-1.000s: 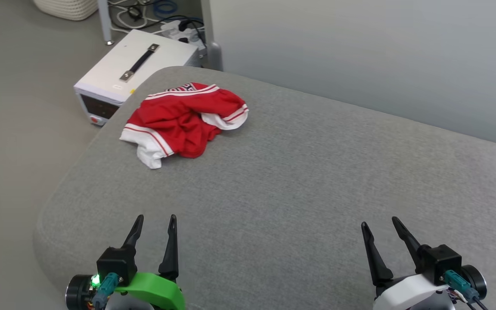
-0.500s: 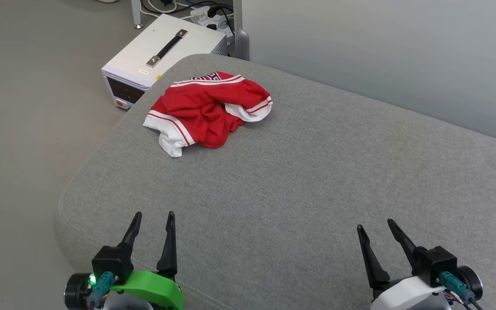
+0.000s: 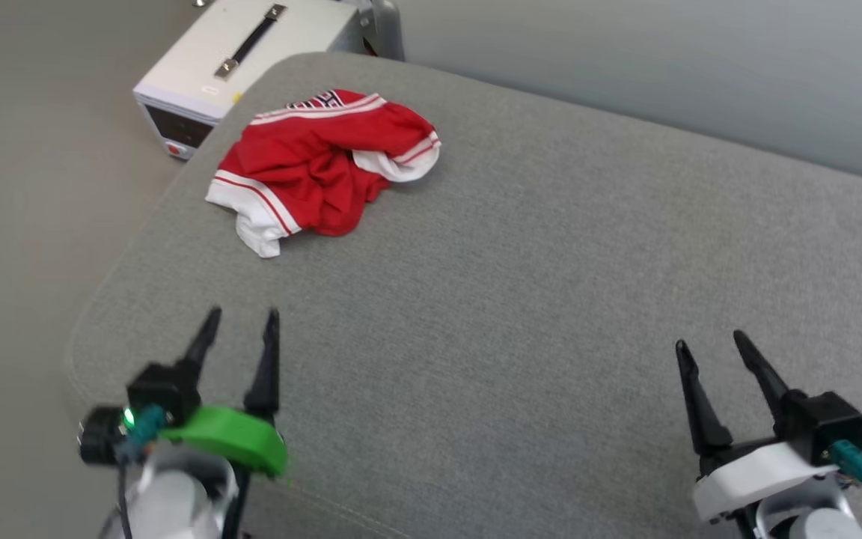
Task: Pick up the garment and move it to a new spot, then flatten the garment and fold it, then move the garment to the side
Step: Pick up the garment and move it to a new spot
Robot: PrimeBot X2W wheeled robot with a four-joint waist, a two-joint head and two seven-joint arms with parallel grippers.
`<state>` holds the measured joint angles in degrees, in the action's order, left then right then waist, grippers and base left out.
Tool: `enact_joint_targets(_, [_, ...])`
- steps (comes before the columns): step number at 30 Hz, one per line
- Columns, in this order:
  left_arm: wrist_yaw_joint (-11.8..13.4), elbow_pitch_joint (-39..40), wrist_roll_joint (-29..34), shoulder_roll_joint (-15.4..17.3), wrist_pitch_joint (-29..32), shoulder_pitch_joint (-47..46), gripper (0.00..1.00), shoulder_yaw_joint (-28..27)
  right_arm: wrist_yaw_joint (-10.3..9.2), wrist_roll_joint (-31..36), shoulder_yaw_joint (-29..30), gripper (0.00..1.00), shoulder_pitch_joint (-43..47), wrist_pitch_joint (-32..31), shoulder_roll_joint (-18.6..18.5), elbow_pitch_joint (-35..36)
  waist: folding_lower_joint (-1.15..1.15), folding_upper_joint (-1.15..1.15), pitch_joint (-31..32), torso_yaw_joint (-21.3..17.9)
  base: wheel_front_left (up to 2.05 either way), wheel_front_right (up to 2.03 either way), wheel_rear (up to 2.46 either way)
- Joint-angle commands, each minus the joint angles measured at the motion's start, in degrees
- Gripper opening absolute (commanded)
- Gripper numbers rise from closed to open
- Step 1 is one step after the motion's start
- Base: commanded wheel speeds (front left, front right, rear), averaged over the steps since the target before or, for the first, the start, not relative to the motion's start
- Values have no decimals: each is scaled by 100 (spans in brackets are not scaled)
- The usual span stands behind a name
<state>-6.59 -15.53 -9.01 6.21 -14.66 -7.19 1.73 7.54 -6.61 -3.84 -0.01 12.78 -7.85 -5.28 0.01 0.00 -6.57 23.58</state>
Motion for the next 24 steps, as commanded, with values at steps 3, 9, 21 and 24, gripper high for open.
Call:
enact_joint_targets(3, [-66,-260,-180,384,-2,-718,100,40,-5,-90,134,100,-70,-154,-191,349,-1,0,-667,-445,0,0,0])
enact_joint_targets(9, [-87,-719,-795,1166,810,-2095,100,633,-5,-74,311,100,-207,-452,-443,1087,-1,0,-1420,-817,0,0,0])
enact_joint_targets(21, [-89,-1409,-2714,2732,2770,-4321,100,2002,-5,-2,344,100,-570,-744,-469,1932,-1,0,-2571,-1454,0,0,0])
enact_joint_targets(24, [-89,-1594,-2848,2972,2987,-4607,100,2298,-5,-3,338,100,-616,-714,-459,1920,-1,0,-2699,-1569,0,0,0])
